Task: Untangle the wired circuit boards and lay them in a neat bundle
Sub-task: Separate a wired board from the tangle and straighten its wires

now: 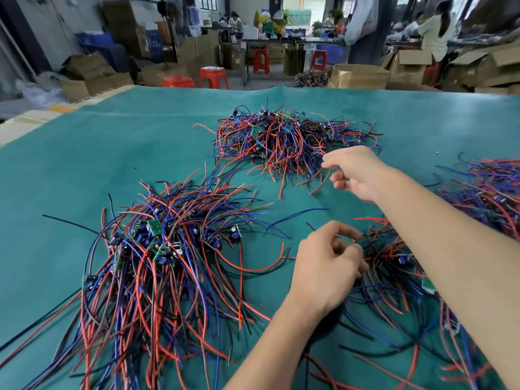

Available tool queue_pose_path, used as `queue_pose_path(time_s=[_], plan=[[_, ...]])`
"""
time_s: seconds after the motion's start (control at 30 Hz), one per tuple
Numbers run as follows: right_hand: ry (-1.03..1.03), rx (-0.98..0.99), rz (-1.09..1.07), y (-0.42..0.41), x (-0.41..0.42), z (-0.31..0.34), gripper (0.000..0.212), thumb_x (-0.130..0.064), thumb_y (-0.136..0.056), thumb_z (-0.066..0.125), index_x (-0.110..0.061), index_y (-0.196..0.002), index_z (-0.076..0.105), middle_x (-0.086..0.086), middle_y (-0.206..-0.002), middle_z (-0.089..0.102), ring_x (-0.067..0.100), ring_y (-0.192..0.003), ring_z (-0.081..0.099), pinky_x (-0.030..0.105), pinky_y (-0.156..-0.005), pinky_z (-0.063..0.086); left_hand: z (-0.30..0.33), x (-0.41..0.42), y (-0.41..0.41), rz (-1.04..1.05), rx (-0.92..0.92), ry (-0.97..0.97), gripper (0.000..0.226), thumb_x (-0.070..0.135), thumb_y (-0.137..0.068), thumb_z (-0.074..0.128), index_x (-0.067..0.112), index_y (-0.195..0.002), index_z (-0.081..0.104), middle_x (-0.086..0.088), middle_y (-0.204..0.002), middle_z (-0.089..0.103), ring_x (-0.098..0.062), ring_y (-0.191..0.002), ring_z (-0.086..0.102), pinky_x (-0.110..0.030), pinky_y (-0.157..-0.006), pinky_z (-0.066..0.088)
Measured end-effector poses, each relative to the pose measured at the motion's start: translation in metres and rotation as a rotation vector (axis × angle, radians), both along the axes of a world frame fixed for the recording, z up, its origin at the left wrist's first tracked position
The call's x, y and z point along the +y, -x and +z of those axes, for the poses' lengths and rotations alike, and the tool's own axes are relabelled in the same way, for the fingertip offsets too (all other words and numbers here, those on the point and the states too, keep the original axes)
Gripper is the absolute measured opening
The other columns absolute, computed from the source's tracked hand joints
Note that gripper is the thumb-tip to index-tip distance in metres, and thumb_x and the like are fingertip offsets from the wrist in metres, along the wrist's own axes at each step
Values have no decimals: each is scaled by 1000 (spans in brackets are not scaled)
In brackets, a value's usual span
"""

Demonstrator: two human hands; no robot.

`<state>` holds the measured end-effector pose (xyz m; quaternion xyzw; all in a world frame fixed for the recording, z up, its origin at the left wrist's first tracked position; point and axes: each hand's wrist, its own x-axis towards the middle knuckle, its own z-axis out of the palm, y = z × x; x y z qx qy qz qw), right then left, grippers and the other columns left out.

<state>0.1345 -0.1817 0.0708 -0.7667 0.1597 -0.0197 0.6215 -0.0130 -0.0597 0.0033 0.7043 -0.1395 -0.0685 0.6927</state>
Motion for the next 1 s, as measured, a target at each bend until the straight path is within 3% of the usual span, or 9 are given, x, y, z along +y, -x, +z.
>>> queue_pose_path(time_s=[0.13,0.2,0.37,0.47,0.53,0.6,0.67,0.77,1.0], plan=[[-194,-50,-66,37,-13,15,39,-6,-88,70,3,-126,66,12,-110,68,11,-49,47,18,-39,38,-2,-1,-2,52,19,27,19,5,-87,56,20,-98,61,-2,-69,70,-11,-53,60,-17,-47,41],[-271,-83,-56,66,-16,18,35,-7,-88,69,3,-121,69,10,-123,71,10,-47,46,18,-39,36,-1,-2,-3,90,34,69,21,4,-89,57,21,-101,59,-6,-77,69,-13,-54,60,-21,-48,42],[-433,-129,75,140,-27,8,37,-15,-76,68,2,-109,73,6,-116,76,7,-41,35,18,-38,27,6,1,-2,173,84,196,10,22,-104,46,23,-103,56,-6,-93,67,-17,-55,64,-20,-34,36],[-507,-105,129,168,-27,-10,39,-18,-73,64,6,-102,72,25,-117,72,8,-34,26,19,-35,20,8,2,-2,225,105,190,25,34,-107,39,22,-99,60,-6,-93,68,-17,-49,60,-19,-34,31],[-394,-91,157,177,-22,-20,27,-16,-75,64,3,-88,77,44,-91,60,10,-31,22,23,-38,13,9,2,-2,218,114,201,32,38,-107,38,17,-98,62,-5,-87,70,-16,-45,57,-17,-34,30],[-235,-104,205,178,-17,-28,17,-8,-81,64,2,-80,78,26,-47,45,11,-29,19,23,-40,10,10,2,-3,193,122,233,31,34,-105,45,13,-91,63,-3,-74,68,-14,-44,53,-14,-35,30],[-143,-90,227,177,-14,-31,19,-5,-85,64,-1,-72,76,6,-35,30,12,-29,17,21,-40,10,10,2,-2,157,122,257,23,23,-102,53,11,-86,65,-4,-68,66,-11,-45,51,-12,-38,33],[-100,-92,201,175,-9,-36,20,-7,-88,65,-7,-71,75,2,-37,29,13,-32,17,25,-44,8,10,2,0,127,111,274,17,8,-99,53,11,-89,67,-3,-69,63,-9,-49,50,-13,-41,36],[-54,-310,-8,172,-14,-39,17,-19,-93,71,-21,-77,77,-3,-61,66,4,-38,43,19,-36,31,7,4,1,39,-8,235,20,3,-97,57,14,-106,71,-1,-78,72,-9,-53,50,-10,-44,35]])
